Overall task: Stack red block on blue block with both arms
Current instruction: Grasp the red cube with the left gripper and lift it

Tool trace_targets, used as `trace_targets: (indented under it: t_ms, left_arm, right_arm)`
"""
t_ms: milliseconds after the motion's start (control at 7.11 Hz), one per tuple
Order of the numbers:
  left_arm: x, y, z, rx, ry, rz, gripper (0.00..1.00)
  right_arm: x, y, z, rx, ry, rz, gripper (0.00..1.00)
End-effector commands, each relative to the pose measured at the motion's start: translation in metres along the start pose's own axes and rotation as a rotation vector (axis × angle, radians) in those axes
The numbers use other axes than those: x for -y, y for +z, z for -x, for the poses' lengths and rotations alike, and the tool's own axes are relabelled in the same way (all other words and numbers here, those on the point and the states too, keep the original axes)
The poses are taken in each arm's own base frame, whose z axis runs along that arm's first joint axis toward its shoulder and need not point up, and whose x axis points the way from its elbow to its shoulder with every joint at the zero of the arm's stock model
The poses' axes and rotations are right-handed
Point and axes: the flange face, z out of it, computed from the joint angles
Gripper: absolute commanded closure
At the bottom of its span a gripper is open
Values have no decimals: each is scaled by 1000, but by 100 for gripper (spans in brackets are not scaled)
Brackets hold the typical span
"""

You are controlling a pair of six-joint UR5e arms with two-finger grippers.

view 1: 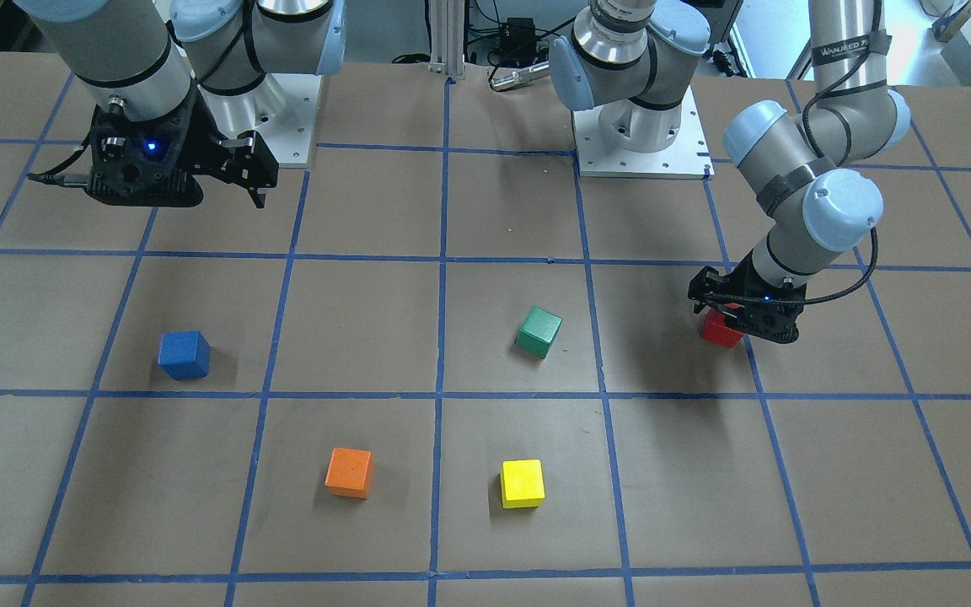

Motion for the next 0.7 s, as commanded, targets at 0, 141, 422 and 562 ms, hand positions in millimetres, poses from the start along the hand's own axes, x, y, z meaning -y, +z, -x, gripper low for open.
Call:
trace_targets:
  t_ms: [0, 141, 422, 562]
  left_arm:
    - [6, 11, 5, 15, 7, -10, 43]
    - [8, 8, 4, 24, 8, -21, 84]
    - [11, -31, -16, 73, -17, -83, 100]
    - [20, -55, -34, 99, 9, -121, 100]
  right_arm:
    - [0, 0, 0, -3, 0, 3, 0]
    - [-1, 0, 0, -3, 0, 2, 0]
    - [0, 1, 0, -3, 0, 5, 0]
    - [0, 1, 0, 0, 0, 6, 0]
